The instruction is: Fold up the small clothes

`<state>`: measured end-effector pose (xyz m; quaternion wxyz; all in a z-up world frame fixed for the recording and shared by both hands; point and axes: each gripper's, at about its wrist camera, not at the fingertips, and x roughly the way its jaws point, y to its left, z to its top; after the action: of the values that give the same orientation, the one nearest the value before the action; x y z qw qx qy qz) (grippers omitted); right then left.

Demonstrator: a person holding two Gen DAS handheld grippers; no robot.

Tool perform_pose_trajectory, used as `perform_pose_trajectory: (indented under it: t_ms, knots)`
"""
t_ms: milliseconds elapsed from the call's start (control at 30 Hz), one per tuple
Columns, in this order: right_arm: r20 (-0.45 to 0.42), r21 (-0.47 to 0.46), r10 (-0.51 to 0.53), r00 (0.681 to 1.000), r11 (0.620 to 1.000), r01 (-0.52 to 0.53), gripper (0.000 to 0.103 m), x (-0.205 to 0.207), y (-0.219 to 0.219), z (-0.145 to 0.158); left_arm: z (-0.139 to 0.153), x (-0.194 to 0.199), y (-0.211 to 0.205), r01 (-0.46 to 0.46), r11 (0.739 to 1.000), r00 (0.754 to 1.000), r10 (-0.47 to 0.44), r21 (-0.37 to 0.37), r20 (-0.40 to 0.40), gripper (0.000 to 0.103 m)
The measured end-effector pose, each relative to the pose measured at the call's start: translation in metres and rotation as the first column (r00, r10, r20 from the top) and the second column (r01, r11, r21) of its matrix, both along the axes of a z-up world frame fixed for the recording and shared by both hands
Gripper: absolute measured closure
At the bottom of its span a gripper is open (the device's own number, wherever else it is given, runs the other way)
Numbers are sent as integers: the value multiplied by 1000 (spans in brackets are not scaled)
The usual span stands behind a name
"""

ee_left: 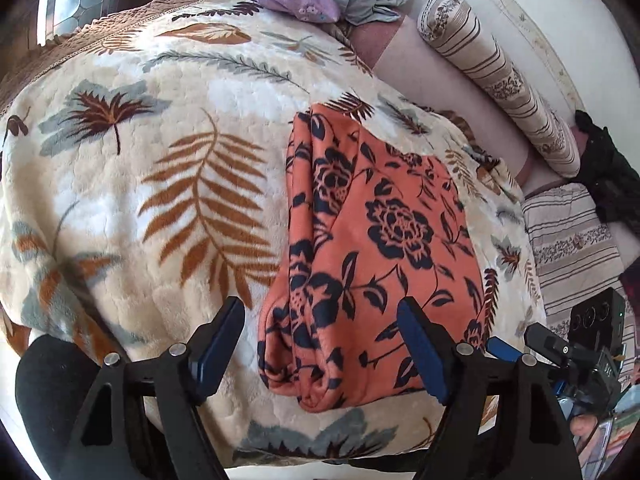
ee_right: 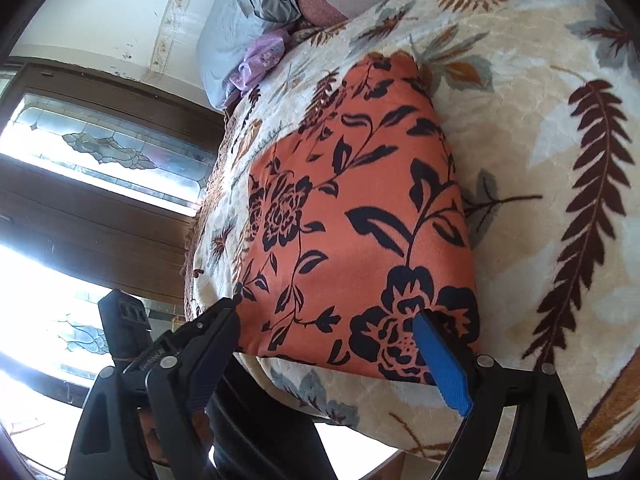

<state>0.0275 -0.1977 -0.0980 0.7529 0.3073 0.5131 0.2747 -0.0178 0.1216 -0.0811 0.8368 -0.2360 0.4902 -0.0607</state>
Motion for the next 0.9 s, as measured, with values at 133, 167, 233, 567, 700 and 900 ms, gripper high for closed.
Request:
perform_pose_trajectory:
  t_ms: [133,167,233,567,700,900]
  knots:
    - [26,-49,-37,999,998,38,13,7,-17,8,-2,17,7,-10,999,1000,9,-46,-21,23]
    - [16,-45,-47,999,998,48,13,9,-22,6,-4,20,7,-9,998,1000,8,-61,-23,23]
    - [-2,-44,-67,998,997,67,13,11,-30,1,-7,25,5,-3,996,1000,1,-84,-25,23]
    - [-59,-23,-60,996,998,59,13,31,-36,-17,-8,35,9,42,990,999,-43,-132,-10,21]
    - [-49,-17,-27,998,1000,26,13,46,-27,-17,-6,41,11,80,979,997,-79,-190,12,19]
    - [-90,-46,29,995,998,-33,13,83,-1,-43,-44,69,-17,146,977,986,-158,-157,-62,19]
